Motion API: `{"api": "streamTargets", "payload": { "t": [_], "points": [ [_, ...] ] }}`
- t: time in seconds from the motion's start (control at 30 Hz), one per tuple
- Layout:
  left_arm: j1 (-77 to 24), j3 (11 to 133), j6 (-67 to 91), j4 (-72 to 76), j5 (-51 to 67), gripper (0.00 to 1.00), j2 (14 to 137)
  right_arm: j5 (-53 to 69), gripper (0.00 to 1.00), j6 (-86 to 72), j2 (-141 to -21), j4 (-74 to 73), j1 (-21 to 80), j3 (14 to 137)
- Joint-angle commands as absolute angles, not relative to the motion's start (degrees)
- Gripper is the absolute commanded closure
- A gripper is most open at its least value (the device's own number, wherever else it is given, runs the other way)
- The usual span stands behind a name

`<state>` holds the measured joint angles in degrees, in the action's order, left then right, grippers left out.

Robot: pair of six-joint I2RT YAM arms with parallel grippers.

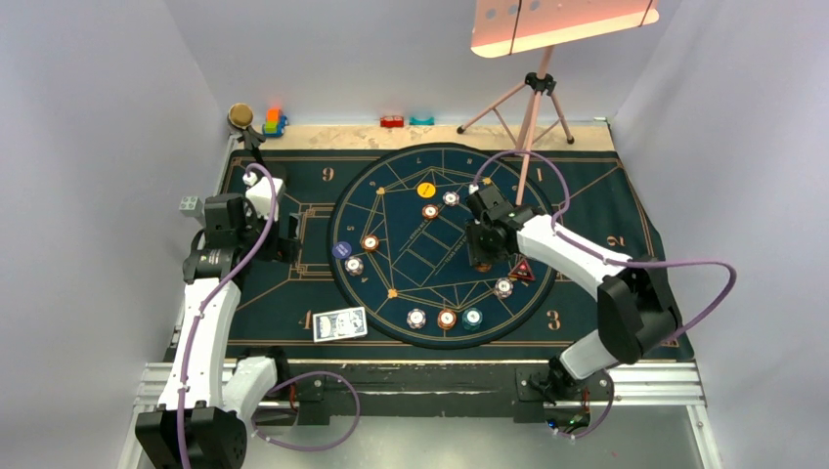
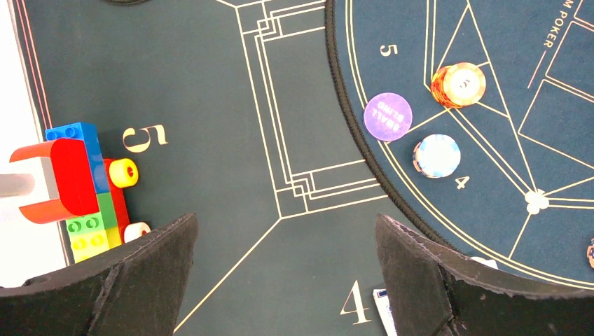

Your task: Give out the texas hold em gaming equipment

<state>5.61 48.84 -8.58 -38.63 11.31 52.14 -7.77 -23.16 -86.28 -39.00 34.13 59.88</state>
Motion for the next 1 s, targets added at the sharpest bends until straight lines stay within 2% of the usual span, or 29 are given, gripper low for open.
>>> {"api": "streamTargets", "payload": {
  "t": [0.0, 0.37, 0.43, 0.5, 0.6, 0.77, 0.83, 0.97],
  "points": [
    [5.98, 48.61, -8.98, -37.1, 11.77, 0.0, 51.34, -12.26, 0.79, -26.86, -89.09, -37.5, 30.76, 61.24],
    [6.05, 48.54, -9.15, -36.97, 11.73, 0.0, 51.49, -13.95, 0.8, -28.78, -93.73, -33.13, 23.83, 59.87],
    [6.04, 48.58, -9.22, -37.03, 11.76, 0.0, 51.43, -13.83, 0.77, -28.98, -94.81, -33.13, 23.44, 60.09],
    [6.05, 48.52, -9.28, -36.93, 11.7, 0.0, 51.24, -13.67, 0.68, -29.28, -96.03, -32.94, 23.33, 60.12],
    [6.06, 48.53, -9.3, -36.97, 11.83, 0.0, 51.21, -12.78, 0.48, -30.48, -97.34, -32.55, 22.65, 59.86],
    [5.99, 48.52, -9.23, -37.04, 11.83, 0.0, 51.24, -13.24, 0.26, -31.29, -97.5, -33.22, 22.37, 60.34],
    [6.04, 48.56, -9.25, -36.94, 11.84, 0.0, 51.24, -13.92, 0.22, -31.46, -96.6, -34.55, 22.43, 61.33],
    [6.01, 48.56, -9.3, -36.97, 11.91, 0.0, 51.24, -14.43, 0.2, -29.91, -91.72, -37.35, 23.21, 64.63]
  ]
}}
